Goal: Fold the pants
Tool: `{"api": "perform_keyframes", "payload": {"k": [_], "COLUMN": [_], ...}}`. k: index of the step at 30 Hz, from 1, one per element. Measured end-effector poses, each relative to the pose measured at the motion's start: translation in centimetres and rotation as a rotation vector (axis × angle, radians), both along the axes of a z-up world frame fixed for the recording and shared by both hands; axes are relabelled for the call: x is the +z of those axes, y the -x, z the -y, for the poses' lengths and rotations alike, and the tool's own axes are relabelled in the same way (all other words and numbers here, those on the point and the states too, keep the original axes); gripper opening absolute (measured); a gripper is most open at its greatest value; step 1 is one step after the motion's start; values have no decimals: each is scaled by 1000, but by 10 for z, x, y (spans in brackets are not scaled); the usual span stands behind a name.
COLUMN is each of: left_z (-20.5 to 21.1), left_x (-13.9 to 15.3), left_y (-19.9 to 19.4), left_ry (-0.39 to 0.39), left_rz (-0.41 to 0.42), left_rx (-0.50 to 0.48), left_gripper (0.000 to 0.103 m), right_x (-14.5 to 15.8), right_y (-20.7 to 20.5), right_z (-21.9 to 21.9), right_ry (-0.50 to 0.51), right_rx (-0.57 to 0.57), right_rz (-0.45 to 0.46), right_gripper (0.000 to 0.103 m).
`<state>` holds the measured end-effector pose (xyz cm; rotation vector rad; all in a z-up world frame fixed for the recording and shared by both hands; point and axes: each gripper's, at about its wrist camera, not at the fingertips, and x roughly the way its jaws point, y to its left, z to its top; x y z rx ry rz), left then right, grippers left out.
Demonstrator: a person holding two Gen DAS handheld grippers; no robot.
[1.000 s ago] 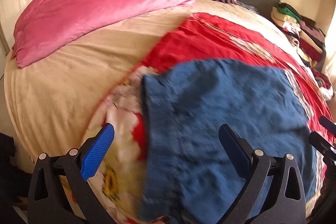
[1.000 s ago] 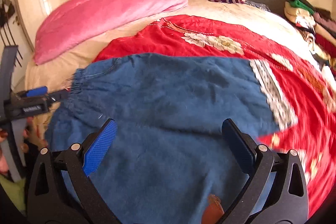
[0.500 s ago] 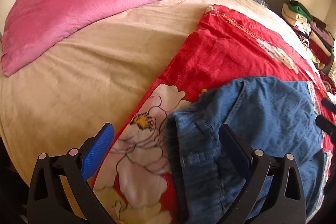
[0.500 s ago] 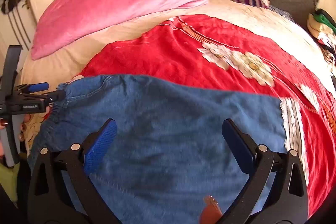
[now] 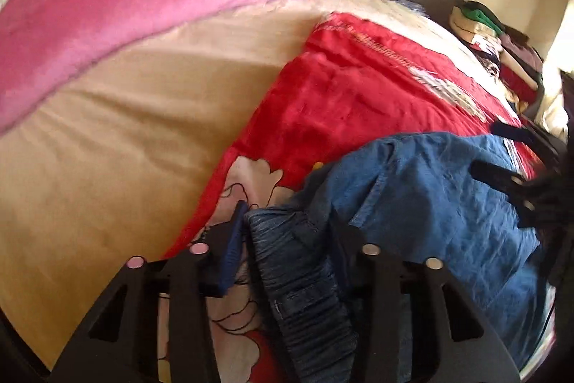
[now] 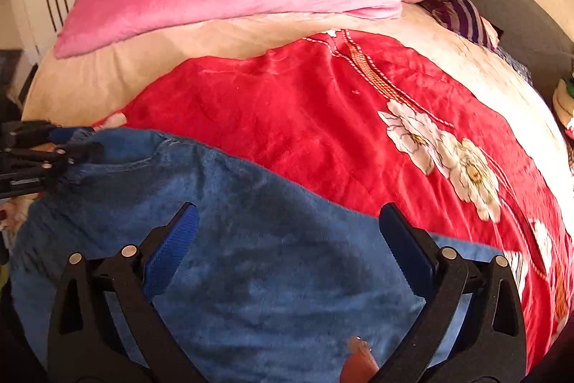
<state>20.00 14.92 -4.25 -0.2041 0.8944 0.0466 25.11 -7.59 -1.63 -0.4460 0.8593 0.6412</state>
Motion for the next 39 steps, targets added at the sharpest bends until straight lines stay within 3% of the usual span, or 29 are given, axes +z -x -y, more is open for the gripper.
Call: {"api": "perform_keyframes", "payload": {"k": [5, 10, 11, 12, 13, 15, 21, 27, 32, 39], "left_z": [19, 42, 43, 42, 40, 36, 22, 37, 53, 64], "left_x": [28, 39, 37, 36, 35, 35, 43, 58, 64, 50], "left_y": [33, 58, 59, 59, 59, 63, 71, 103, 131, 162], "left_ry": [-2, -82, -85, -87, -91, -116, -54, -28, -42, -36], "left_rz": [95, 129, 126, 124, 124, 130, 167, 227, 240, 185], "left_rx": [-99, -165, -163, -156, -149, -118, -105, -159, -221, -295], "left_gripper": [32, 32, 32, 32, 32, 32, 32, 32, 32, 32], "right_x": [-2, -4, -6, -7, -8, -4, 32, 56, 59, 46], "right_y": [3, 14, 17, 18, 18, 23, 58, 117, 174, 240], "right_z": [-12, -31, -35, -37, -38, -33, 9, 52, 80, 97], "right_ry": [30, 114, 133, 131, 118, 82, -100, -189, -229, -219], "right_rx": [92, 197, 227, 251, 270, 267, 208, 166, 143, 153], "right_rz": [33, 128, 135, 111, 69, 36, 50, 63, 70, 16], "right_gripper": [95, 93, 70, 34, 20, 8, 4, 3, 4, 4]}}
